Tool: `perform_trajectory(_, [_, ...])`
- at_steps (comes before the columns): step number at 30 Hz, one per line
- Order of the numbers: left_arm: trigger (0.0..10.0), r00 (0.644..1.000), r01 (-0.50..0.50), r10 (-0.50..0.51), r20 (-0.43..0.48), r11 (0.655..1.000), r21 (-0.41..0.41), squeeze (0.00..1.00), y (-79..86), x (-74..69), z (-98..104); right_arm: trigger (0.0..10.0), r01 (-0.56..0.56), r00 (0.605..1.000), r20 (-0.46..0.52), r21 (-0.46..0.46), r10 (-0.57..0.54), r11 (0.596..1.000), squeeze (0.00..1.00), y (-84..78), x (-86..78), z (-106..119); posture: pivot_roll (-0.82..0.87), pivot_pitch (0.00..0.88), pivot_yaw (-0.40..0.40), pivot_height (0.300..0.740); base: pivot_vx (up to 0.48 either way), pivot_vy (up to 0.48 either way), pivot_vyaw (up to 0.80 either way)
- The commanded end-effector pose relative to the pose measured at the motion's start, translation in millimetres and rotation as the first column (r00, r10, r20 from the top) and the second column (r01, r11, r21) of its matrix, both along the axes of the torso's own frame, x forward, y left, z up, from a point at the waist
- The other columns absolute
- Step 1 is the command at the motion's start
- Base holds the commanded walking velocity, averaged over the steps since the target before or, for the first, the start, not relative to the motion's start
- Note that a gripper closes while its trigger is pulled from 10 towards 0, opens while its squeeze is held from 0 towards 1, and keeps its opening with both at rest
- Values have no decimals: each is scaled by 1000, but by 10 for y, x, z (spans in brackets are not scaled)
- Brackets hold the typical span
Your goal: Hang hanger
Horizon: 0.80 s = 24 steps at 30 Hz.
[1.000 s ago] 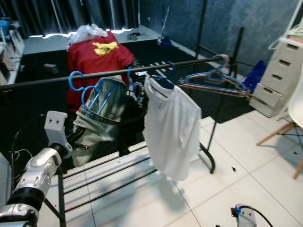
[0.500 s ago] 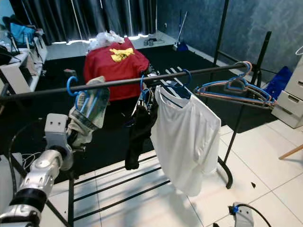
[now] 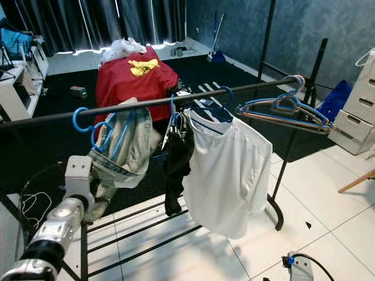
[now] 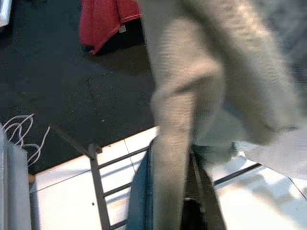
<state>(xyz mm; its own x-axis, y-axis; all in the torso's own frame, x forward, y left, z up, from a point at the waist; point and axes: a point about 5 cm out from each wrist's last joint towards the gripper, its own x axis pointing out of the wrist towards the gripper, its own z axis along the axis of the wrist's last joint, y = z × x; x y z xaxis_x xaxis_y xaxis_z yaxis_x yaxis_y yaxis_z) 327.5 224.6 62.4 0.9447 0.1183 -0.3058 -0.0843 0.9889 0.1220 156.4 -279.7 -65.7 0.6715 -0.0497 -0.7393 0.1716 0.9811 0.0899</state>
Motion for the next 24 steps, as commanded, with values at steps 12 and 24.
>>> perform_trajectory(12, [10000,966,225,-235,-109,970,-92,1000,229,-466,-402,10000,7,1000,6,10,-8,1000,0,44,5,-15,152,0,20,740,0,0,0])
perform_trajectory(24, [10000,899,395,-431,-83,877,-274,1000,561,-842,-363,10000,7,1000,7,11,-8,1000,0,37,-9,-16,159,0,20,740,0,0,0])
